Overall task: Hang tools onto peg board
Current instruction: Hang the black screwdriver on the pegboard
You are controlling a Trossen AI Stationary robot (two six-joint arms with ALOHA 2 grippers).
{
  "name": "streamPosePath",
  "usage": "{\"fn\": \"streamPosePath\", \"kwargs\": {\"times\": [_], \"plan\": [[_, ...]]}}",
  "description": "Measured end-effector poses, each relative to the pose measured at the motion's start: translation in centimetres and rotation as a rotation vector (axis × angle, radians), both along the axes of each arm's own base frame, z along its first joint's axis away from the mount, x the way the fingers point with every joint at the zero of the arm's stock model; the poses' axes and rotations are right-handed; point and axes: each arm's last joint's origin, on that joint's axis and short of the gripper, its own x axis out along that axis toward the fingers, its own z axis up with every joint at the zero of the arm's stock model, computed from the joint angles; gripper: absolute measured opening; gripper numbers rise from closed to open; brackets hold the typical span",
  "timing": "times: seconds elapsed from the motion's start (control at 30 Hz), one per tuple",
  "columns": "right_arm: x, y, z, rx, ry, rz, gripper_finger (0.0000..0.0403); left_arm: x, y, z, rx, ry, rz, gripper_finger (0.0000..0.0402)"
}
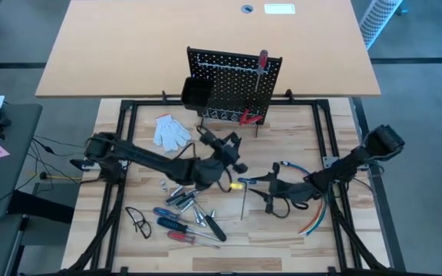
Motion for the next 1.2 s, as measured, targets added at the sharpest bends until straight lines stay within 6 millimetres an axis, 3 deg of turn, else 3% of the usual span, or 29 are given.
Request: {"fn": "streamPosePath", "kwargs": {"times": [0.1, 0.2, 0.4, 0.5, 0.7, 0.9, 1.07, 1.2], "plan": [[-0.9, 1.7, 1.1, -0.115, -0.072, -0.009, 0.0179, -1.5, -2.6, 0.5, 0.061, 0.153, -0.077, 0.0107], [-1.9, 3.1, 2.0, -0.180, -0.128, -0.048, 0.0179, -3.0, -5.2, -0.4, 0.074, 0.283, -0.174, 0.0107], [-2.3, 4.0, 2.4, -0.098, -0.182, 0.034, 0.0183, -4.7, -8.5, -3.3, -0.064, 0.486, -0.480, 0.0107], [-1.3, 3.7, 3.0, -0.059, -0.207, 0.081, 0.0200, -4.5, -9.4, -4.6, -0.074, 0.505, -0.509, 0.0107], [1.5, 3.9, 4.7, -0.032, -0.191, 0.178, 0.0247, -3.4, -10.1, -6.2, -0.037, 0.513, -0.523, 0.0107], [2.6, 4.0, 4.9, -0.041, -0.088, 0.149, 0.0247, -2.6, -9.4, -7.6, -0.064, 0.520, -0.485, 0.0107], [3.7, 3.2, 3.5, 0.003, -0.068, 0.096, 0.0243, -2.1, -9.0, -7.6, -0.098, 0.461, -0.466, 0.0107], [5.2, 3.4, 2.2, -0.073, -0.090, 0.030, 0.0243, -1.7, -8.9, -7.3, -0.110, 0.408, -0.464, 0.0107]]}}
